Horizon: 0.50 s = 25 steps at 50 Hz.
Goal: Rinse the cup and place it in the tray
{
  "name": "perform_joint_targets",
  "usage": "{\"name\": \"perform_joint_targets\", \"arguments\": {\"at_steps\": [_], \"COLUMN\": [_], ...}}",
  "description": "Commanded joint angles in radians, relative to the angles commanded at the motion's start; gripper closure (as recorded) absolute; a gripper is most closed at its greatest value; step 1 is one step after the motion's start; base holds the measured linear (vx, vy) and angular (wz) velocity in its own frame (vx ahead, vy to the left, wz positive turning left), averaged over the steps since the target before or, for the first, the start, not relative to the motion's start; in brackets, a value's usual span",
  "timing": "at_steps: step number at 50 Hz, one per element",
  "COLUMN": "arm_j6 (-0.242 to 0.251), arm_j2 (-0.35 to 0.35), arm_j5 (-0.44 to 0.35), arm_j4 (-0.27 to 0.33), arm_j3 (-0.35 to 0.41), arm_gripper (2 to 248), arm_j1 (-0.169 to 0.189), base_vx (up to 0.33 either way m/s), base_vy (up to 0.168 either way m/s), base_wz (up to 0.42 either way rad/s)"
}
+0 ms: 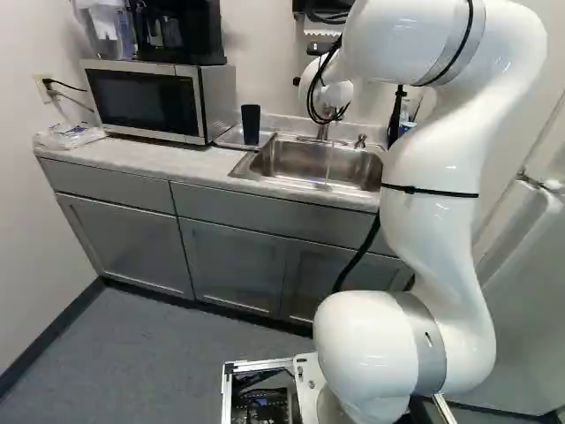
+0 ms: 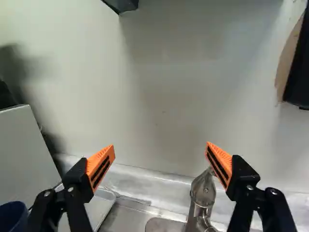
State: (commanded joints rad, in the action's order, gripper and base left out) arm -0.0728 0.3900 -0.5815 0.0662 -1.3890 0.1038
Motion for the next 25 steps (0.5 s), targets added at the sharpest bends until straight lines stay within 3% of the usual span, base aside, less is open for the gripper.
{"name": "perform_joint_targets", "arguments": {"at_steps": [25], "arm_j6": [0.000], "arm_j2": [-0.049], "arm_j5": [0.000], "arm_j4": [0.000], "arm_j3": [0.058], "arm_gripper": [3], "arm_j1": [-0.003], "base_vx": [0.000], "base_vy": [0.000], "base_wz": [0.000]}}
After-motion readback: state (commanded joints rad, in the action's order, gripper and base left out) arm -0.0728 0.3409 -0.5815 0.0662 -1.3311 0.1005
